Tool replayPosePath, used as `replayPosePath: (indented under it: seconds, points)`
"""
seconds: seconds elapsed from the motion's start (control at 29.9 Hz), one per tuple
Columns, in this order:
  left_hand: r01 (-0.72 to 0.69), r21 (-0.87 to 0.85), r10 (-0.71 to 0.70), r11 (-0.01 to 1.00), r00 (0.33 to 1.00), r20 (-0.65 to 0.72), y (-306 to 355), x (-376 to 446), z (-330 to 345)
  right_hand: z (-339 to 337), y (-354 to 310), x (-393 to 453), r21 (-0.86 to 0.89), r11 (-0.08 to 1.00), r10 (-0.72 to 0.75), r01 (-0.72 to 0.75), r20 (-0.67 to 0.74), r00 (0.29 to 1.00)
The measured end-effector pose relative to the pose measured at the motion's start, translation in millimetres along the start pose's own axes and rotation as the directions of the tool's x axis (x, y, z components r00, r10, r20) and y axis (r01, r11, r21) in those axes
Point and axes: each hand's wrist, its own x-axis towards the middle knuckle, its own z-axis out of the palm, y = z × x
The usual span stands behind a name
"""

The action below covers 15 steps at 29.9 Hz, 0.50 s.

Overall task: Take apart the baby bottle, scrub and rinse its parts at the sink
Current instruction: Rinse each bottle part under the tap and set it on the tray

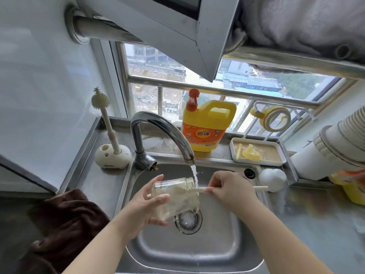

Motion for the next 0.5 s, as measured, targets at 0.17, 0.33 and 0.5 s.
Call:
replayPosePath:
  seconds: [0.17,0.33,0.5]
  points:
    - [0.014,0.032,-0.013,0.999,1.0,-0.004,2,6,-6,4,1,-5,-0.001,1.0,0.022,-0.022,0.032,0.999]
    - [0.031,0.1,-0.033,0.995,0.999,0.014,3,12,11,4,-5,-6,-0.071,0.996,-0.046,0.046,-0.001,0.999]
    - [0.025,0.037,-0.024,0.999,1.0,-0.008,8,11,15,-19,11,1,-0.07,0.997,-0.021,0.018,-0.04,0.999]
